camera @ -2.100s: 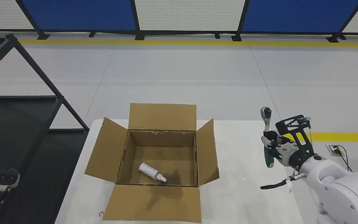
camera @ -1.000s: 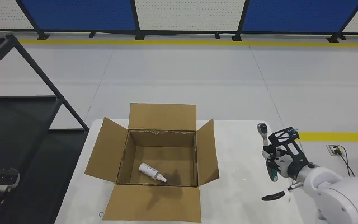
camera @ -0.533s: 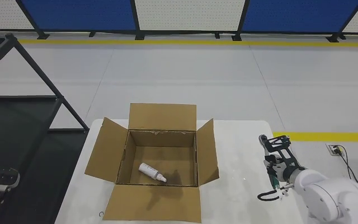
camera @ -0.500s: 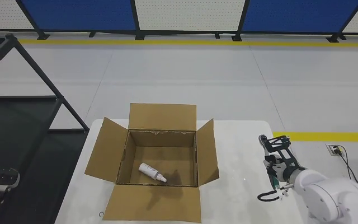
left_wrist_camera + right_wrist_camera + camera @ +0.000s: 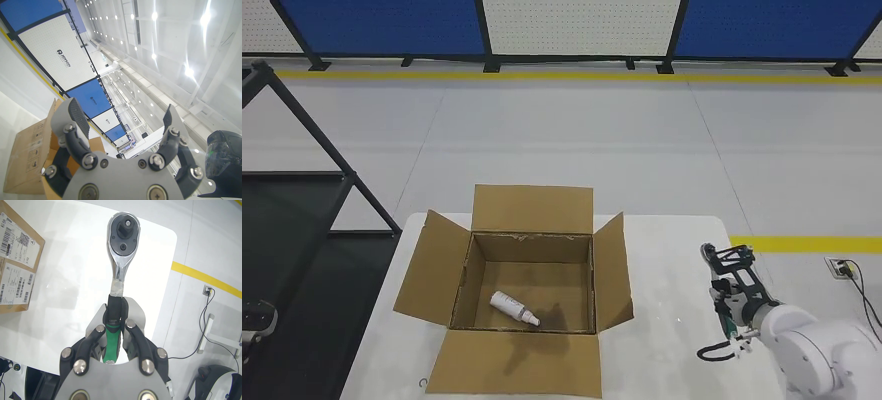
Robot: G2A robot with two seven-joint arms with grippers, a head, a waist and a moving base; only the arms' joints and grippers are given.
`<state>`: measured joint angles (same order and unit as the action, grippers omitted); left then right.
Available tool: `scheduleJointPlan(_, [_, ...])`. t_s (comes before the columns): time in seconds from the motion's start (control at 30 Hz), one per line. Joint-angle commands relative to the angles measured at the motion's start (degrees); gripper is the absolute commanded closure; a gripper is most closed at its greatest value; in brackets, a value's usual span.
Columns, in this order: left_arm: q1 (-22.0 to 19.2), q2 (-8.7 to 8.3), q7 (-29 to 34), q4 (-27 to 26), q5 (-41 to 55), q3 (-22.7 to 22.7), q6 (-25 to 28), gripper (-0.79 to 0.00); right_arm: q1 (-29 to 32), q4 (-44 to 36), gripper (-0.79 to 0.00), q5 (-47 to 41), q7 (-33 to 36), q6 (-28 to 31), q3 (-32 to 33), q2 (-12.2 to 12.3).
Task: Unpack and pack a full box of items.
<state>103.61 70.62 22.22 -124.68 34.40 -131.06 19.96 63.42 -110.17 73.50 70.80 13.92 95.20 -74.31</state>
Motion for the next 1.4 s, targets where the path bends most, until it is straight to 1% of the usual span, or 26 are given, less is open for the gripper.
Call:
scheduleJointPlan(0.0, [0.0, 0.00, 0.0, 0.0, 0.0, 0.0, 0.0, -0.785, -0.8, 1.3, 0.000, 0.9, 0.1, -0.6, -1.0, 0.1])
scheduleJointPlan(0.13, [0.0, 0.00, 0.0, 0.0, 0.0, 0.0, 0.0, -0.785, -2.6, 4.0, 0.000, 2.9, 1.1, -2.2, -2.3, 0.3])
scheduleJointPlan(0.47, [0.0, 0.00, 0.0, 0.0, 0.0, 0.0, 0.0, -0.785, -2.6, 4.0, 0.000, 2.9, 1.1, -2.2, -2.3, 0.3])
scheduleJointPlan(0.53, [0.0, 0.00, 0.0, 0.0, 0.0, 0.0, 0.0, -0.785, -2.0, 4.7, 0.000, 4.0, -0.8, -2.6, -2.9, 0.3])
scheduleJointPlan(0.6, [0.0, 0.00, 0.0, 0.0, 0.0, 0.0, 0.0, -0.785, -2.7, 6.6, 0.000, 5.7, -1.6, -2.9, -4.9, 0.3])
scheduleJointPlan(0.7, [-0.4, 0.05, -0.7, 0.1, 0.0, -0.2, -0.3, -0.785, -5.3, 11.5, 0.000, 8.9, -2.0, -3.6, -7.3, 0.3])
scheduleJointPlan(0.9, [-0.2, 0.28, -0.2, 1.6, 1.5, -2.2, 0.4, -0.785, -10.8, 21.2, 0.000, 9.3, -4.8, 1.3, -9.6, 0.5])
scheduleJointPlan(0.97, [0.1, 0.34, 0.6, 2.1, 1.9, -2.9, 0.6, -0.785, -11.7, 22.7, 0.000, 10.7, -5.2, 1.8, -10.3, 0.6])
scheduleJointPlan(1.3, [0.1, 0.34, 0.8, 2.1, 1.8, -3.0, 0.6, -0.785, -11.7, 22.7, 0.000, 10.7, -5.2, 1.8, -10.3, 0.6])
scheduleJointPlan(1.37, [0.1, 0.34, 0.8, 2.1, 1.8, -3.0, 0.6, -0.785, -11.2, 23.9, 0.000, 10.6, -6.4, 1.3, -10.4, 0.6])
